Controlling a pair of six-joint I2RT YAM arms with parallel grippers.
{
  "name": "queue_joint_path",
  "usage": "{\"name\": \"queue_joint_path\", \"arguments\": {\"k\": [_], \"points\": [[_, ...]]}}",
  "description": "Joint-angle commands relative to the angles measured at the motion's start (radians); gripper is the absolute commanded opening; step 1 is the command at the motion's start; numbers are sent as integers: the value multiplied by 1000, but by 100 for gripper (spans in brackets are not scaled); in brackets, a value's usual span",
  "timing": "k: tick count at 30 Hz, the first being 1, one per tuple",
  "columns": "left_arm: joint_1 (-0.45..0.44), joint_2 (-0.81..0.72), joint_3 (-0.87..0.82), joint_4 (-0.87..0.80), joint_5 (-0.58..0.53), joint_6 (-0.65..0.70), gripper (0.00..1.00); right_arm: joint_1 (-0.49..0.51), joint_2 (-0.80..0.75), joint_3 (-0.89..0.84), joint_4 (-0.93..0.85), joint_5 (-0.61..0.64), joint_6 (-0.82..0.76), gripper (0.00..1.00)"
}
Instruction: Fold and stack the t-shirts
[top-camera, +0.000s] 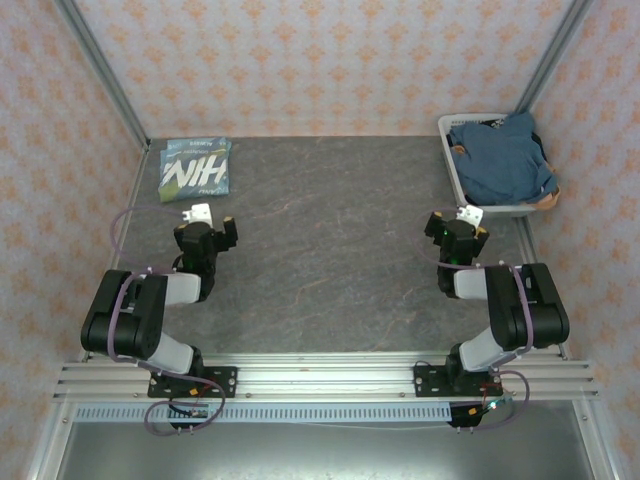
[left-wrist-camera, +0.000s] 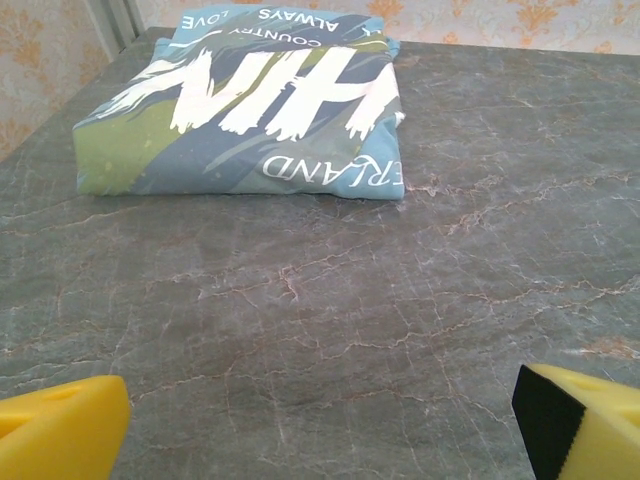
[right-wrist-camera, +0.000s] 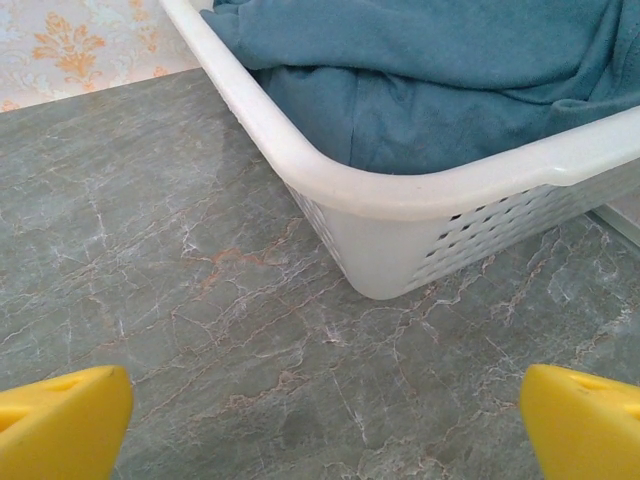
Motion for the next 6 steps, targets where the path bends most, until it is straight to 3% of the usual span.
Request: {"name": "queue_joint_path", "arguments": {"k": [1,6], "points": [[-6,5,26,-13,-37,30,100,2,-2,2,-9,-6,-15,99],[-7,5,28,-15,-38,30,100,2,-4,-1,-4,-7,-14,99]]}}
